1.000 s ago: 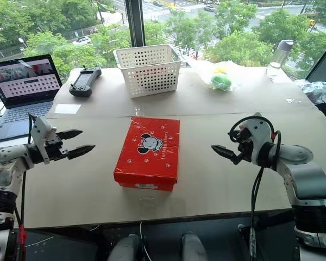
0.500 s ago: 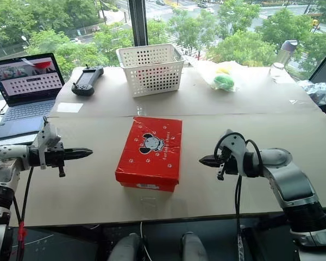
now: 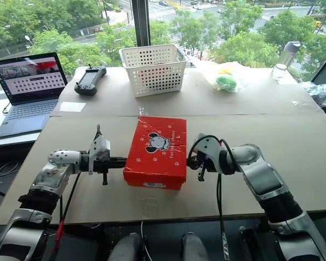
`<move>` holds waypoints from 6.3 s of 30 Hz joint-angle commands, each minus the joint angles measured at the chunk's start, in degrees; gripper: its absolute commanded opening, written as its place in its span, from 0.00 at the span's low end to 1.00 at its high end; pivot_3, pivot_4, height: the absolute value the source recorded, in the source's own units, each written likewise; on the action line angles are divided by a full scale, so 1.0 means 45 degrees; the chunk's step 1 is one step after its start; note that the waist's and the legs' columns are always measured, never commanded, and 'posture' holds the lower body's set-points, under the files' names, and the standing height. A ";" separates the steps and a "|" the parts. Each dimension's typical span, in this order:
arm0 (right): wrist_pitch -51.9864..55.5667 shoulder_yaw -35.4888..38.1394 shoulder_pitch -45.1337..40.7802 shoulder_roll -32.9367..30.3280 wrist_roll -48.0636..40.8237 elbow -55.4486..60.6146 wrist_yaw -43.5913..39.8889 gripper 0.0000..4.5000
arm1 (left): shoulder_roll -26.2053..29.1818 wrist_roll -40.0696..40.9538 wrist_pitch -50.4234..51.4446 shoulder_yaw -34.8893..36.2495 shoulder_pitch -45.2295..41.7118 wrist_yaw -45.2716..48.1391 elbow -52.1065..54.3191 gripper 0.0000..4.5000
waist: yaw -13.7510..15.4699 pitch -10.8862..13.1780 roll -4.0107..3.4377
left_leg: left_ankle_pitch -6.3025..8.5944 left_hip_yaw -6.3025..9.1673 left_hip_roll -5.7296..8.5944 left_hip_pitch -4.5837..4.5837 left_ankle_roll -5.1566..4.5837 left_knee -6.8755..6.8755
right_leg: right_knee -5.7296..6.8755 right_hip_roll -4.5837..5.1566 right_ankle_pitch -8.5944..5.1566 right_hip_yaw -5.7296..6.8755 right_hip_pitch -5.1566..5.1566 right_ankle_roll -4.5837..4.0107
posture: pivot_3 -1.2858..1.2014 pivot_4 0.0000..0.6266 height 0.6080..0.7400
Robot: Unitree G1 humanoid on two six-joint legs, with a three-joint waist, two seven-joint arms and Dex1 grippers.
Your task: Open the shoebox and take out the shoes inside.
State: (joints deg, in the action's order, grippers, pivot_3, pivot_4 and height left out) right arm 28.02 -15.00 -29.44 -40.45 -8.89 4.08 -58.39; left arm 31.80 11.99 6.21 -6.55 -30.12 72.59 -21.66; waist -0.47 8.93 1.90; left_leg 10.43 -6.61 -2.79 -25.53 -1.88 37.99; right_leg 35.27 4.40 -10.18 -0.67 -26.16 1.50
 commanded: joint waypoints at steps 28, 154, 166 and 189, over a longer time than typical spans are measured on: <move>-0.3482 0.1877 -0.1950 -0.0244 0.1693 -0.6815 0.0156 0.01 | -0.4965 -0.2730 -0.3783 -0.0915 -0.5077 -0.1585 -0.6920 0.00 | 0.0235 -0.0001 -0.0001 | 0.0008 0.0035 0.0027 -0.0014 -0.0023 0.0075 | -0.0024 0.0005 0.0050 -0.0005 0.0052 0.0091 | 0.52 0.24 0.95; 0.5736 -0.0144 -0.7704 0.3012 0.1355 -0.9806 0.1183 0.99 | 0.0971 0.1841 0.1741 0.1025 -0.3335 0.1425 -0.0990 0.00 | -0.0356 0.0014 -0.0015 | 0.0003 0.0026 -0.0002 0.0029 0.0030 0.0003 | 0.0171 -0.0005 -0.0059 0.0019 -0.0021 0.0011 | 0.52 0.24 0.95; 0.5735 0.0065 -0.8058 0.2871 0.1385 -0.9332 0.0991 0.34 | 0.0938 0.1782 0.1684 0.1002 -0.3459 0.1402 -0.1193 0.00 | -0.0391 0.0015 -0.0015 | 0.0003 0.0029 -0.0005 0.0027 0.0030 0.0010 | 0.0170 -0.0008 -0.0057 0.0018 -0.0022 0.0015 | 0.52 0.24 0.95; 1.2273 0.5470 -0.8116 0.2882 -0.1850 -0.4414 0.4280 0.34 | 0.0825 0.1530 0.1580 0.0989 -0.3701 0.1404 -0.1611 0.00 | -0.0389 0.0016 -0.0016 | 0.0003 0.0041 -0.0007 -0.0006 0.0029 0.0006 | 0.0169 -0.0005 -0.0057 0.0019 -0.0051 0.0015 | 0.52 0.24 0.95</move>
State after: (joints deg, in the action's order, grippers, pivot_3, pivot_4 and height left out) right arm 81.00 6.00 -65.60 -27.65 -14.71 -17.92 -39.65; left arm 35.57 19.06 14.77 -3.23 -44.80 79.00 -29.19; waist -2.22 9.00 1.83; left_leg 10.44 -6.43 -2.82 -25.55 -1.75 38.02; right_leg 36.03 4.38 -10.43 -0.58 -26.38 1.57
